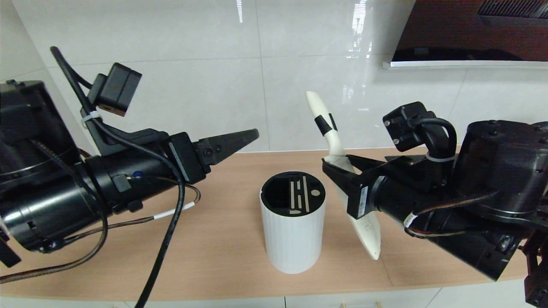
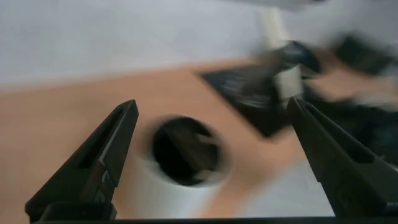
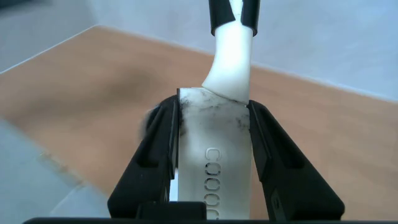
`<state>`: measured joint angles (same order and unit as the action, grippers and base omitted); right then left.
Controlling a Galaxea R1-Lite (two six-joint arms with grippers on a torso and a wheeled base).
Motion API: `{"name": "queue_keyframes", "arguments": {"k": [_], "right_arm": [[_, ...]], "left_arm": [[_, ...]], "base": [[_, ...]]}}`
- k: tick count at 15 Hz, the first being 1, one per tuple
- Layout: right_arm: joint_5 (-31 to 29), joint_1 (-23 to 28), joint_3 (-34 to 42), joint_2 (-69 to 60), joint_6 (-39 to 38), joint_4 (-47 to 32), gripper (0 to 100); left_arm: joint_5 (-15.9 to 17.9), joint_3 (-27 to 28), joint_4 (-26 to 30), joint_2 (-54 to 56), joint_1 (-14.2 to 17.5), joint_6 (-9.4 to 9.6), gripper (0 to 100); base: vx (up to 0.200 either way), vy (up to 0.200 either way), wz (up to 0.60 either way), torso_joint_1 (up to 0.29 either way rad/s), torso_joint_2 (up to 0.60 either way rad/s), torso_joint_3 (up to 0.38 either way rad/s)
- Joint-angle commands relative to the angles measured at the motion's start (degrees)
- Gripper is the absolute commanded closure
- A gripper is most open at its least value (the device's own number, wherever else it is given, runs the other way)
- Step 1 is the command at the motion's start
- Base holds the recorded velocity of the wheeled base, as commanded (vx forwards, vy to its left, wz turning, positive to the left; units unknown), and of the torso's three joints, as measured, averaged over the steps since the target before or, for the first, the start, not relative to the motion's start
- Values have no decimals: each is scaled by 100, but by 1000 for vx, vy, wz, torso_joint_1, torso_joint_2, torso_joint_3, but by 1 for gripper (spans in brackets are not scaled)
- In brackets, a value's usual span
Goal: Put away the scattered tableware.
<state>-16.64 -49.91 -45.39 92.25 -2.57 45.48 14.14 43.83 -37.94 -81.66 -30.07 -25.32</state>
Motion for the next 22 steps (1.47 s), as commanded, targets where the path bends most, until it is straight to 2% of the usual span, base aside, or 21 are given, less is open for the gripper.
{"name": "queue_keyframes", "arguments": {"k": [1, 2, 6, 9, 12, 15, 18, 22], "right_arm": [[12, -142, 3, 171, -86, 13, 100], [29, -151, 12, 197, -147, 22, 100], [38, -450, 30, 215, -209, 110, 100], [29, -625, 21, 347, -244, 110, 100], [20, -801, 39, 426, -244, 119, 100], [20, -871, 100, 417, -235, 119, 100], [20, -968, 144, 426, -235, 119, 100], [20, -1003, 162, 426, -235, 127, 100]], "left_arm": [[370, 56, -100, -236, -139, -360, 0], [546, 21, -232, -324, -139, -509, 0], [555, -14, -838, -895, -157, -553, 0], [537, -260, -1910, -1317, -341, -544, 0], [449, -287, -2016, -1370, -561, -535, 0], [458, -375, -2156, -1422, -640, -535, 0], [458, -454, -2455, -1493, -649, -518, 0], [449, -454, -2482, -1572, -649, -518, 0]], "base": [[0, 0, 0, 0, 0, 0], [0, 0, 0, 0, 0, 0], [0, 0, 0, 0, 0, 0], [0, 0, 0, 0, 0, 0], [0, 0, 0, 0, 0, 0], [0, 0, 0, 0, 0, 0], [0, 0, 0, 0, 0, 0], [0, 0, 0, 0, 0, 0]]}}
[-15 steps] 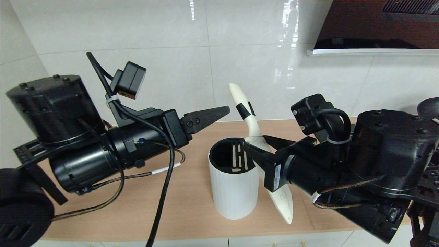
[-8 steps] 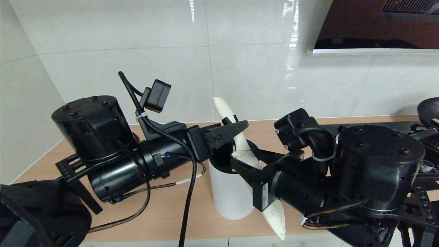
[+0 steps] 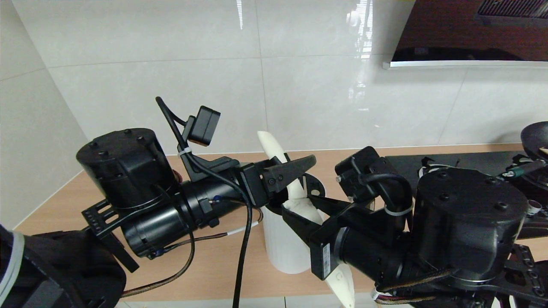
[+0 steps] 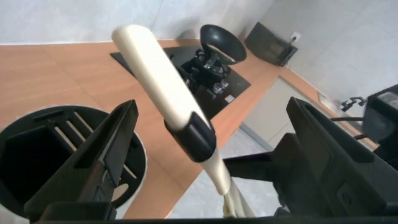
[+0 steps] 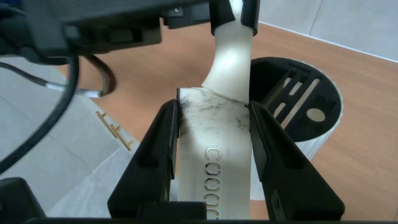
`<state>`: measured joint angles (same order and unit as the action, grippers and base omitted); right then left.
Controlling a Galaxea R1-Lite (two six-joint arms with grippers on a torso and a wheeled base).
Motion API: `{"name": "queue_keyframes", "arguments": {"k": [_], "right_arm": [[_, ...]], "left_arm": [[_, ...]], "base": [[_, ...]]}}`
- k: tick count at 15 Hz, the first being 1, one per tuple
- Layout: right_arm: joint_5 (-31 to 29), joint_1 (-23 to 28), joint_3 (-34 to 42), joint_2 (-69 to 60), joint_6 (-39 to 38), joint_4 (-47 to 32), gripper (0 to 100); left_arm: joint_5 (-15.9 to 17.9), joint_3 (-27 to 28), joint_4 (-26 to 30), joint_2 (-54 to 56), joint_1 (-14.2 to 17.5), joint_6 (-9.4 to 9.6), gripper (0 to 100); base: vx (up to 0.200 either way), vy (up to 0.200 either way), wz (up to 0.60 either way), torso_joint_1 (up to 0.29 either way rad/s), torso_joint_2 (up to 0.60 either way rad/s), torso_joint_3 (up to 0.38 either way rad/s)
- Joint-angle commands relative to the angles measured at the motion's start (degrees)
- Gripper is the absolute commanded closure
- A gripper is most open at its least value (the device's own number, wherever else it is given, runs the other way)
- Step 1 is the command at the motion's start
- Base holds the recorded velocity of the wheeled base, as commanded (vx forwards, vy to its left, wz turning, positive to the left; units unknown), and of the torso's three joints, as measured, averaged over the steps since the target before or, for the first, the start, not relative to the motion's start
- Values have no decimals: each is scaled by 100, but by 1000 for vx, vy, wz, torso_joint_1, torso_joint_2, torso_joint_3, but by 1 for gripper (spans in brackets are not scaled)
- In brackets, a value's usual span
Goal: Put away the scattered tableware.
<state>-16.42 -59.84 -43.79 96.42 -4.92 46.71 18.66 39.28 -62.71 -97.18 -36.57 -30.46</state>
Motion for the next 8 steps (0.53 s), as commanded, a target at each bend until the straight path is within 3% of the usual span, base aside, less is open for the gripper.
{"name": "queue_keyframes", "arguments": {"k": [1, 8], "right_arm": [[-1, -10, 2, 9, 0, 4, 100], [-1, -19, 63, 18, 27, -4, 100]], "left_arm": [[-3, 10, -5, -20, 1, -3, 0], [-91, 10, -5, -29, 1, -3, 0]], "base": [[0, 0, 0, 0, 0, 0], [0, 0, 0, 0, 0, 0]]}}
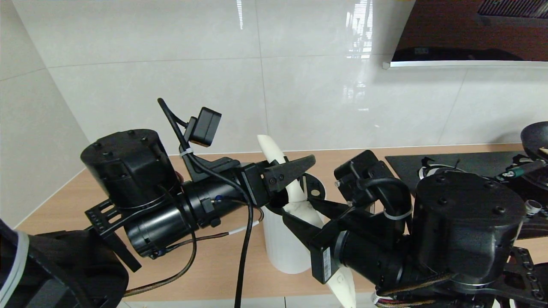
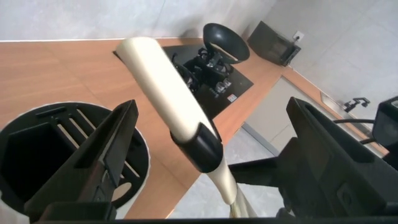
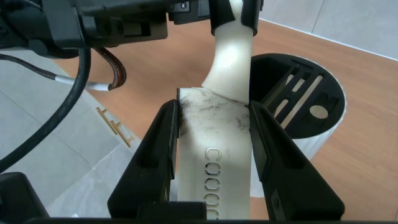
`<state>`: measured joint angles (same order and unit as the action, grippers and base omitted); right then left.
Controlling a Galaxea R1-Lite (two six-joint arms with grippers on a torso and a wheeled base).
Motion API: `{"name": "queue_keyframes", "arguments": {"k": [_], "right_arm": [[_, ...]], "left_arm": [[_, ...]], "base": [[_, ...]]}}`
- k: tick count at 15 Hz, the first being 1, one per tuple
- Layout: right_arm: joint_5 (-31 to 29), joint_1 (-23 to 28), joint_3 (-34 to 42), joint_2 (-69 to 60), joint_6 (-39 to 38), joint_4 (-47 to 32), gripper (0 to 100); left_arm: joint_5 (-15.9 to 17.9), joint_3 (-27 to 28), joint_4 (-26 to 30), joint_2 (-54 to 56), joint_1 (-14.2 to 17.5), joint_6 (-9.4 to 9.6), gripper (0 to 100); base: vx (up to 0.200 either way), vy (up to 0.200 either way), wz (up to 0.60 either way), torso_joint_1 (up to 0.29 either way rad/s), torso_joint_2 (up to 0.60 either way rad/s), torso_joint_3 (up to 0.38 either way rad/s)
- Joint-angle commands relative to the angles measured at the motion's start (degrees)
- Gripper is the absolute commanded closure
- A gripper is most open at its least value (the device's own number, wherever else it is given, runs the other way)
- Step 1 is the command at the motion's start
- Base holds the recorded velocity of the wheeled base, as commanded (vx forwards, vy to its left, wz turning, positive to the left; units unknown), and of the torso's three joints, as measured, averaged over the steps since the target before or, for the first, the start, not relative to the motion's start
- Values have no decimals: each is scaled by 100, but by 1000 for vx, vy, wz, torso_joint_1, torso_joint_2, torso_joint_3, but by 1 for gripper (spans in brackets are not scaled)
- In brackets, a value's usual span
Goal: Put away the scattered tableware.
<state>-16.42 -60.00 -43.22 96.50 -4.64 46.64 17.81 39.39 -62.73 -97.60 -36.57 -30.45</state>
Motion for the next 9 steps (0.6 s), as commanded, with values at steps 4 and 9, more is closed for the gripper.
{"name": "queue_keyframes", "arguments": {"k": [4, 9], "right_arm": [[-1, -3, 6, 27, -1, 12, 100], [-10, 6, -3, 27, 7, 12, 100]], "left_arm": [[-6, -10, -2, -66, -8, -5, 0], [-14, -10, -2, -84, -17, -5, 100]], "base": [[0, 0, 0, 0, 0, 0], [0, 0, 0, 0, 0, 0]]}}
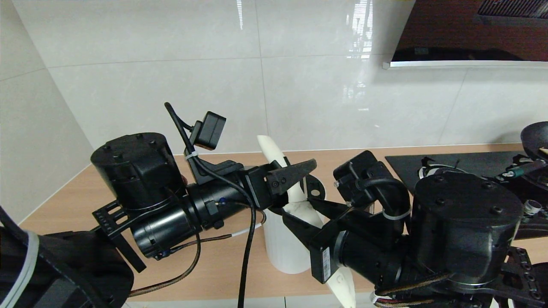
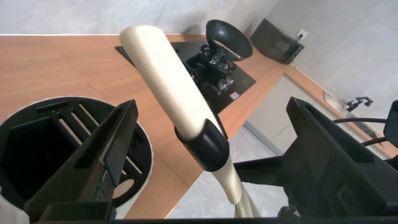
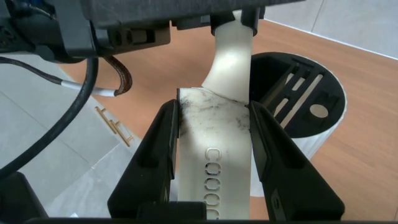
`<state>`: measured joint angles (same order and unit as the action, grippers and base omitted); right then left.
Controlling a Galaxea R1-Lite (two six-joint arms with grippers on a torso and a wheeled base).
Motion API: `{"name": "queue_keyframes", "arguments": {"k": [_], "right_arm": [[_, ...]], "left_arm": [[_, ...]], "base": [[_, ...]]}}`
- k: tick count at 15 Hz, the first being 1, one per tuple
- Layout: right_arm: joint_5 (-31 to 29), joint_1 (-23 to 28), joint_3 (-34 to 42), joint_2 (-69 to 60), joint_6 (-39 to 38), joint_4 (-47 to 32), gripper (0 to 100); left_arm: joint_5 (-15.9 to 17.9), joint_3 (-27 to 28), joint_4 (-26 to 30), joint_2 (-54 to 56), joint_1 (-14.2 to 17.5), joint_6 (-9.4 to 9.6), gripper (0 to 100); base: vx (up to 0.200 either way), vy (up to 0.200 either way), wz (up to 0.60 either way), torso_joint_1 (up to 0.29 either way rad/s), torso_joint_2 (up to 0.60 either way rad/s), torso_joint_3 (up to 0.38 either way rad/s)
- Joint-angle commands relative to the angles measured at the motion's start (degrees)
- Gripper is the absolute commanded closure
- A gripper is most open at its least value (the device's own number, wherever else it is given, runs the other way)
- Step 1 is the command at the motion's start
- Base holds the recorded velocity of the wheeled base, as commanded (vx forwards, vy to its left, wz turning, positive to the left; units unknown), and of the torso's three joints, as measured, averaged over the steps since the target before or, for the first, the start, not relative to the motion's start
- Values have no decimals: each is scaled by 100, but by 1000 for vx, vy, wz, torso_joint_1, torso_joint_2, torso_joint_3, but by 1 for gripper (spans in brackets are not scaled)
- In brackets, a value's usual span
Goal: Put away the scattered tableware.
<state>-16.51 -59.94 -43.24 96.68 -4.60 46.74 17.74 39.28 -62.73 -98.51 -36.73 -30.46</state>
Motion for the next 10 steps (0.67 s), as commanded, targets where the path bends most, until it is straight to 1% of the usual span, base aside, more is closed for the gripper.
{"name": "queue_keyframes", "arguments": {"k": [1, 4, 7, 10], "right_arm": [[-2, 0, 0, 8, -6, 2, 100], [-2, 0, 0, 0, 3, 2, 100], [-11, 0, -9, -18, 3, 19, 100], [-81, 0, 9, 0, 3, 292, 100]], "left_arm": [[-7, 1, -2, 7, -1, -3, 100], [-16, -17, -2, 7, -1, 5, 100], [2, -52, -2, 16, -1, 93, 100], [-7, -52, -2, 25, -1, 93, 100]], "base": [[0, 0, 0, 0, 0, 0], [0, 0, 0, 0, 0, 0], [0, 0, 0, 0, 0, 0], [0, 0, 0, 0, 0, 0]]}}
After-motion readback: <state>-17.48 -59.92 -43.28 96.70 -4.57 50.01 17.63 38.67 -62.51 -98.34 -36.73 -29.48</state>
